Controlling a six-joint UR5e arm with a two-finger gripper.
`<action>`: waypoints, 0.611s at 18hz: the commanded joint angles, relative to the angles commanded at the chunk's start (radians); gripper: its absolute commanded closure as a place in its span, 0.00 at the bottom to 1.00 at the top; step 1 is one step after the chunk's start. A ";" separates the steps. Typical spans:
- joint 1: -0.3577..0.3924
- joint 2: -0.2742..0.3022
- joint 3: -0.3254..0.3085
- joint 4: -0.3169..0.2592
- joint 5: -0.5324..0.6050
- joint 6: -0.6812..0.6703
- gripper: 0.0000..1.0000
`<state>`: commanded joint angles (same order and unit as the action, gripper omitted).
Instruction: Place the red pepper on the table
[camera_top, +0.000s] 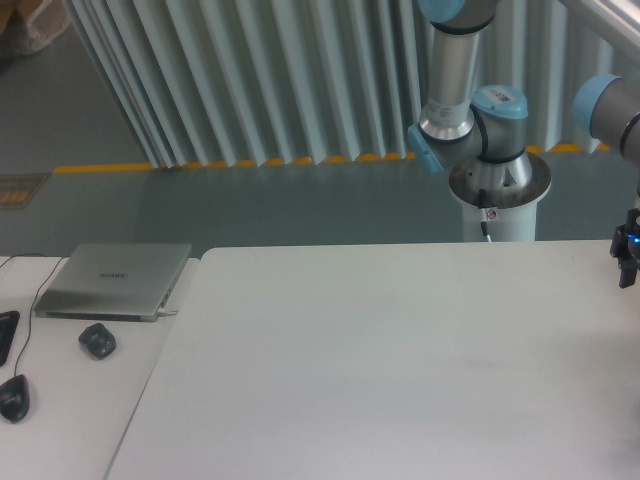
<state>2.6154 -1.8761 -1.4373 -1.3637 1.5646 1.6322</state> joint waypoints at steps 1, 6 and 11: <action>0.002 0.000 0.000 -0.002 -0.002 0.000 0.00; 0.005 -0.002 0.000 -0.003 -0.005 -0.008 0.00; 0.063 0.021 -0.017 0.011 -0.041 -0.282 0.00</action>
<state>2.6782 -1.8546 -1.4542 -1.3530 1.5232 1.3499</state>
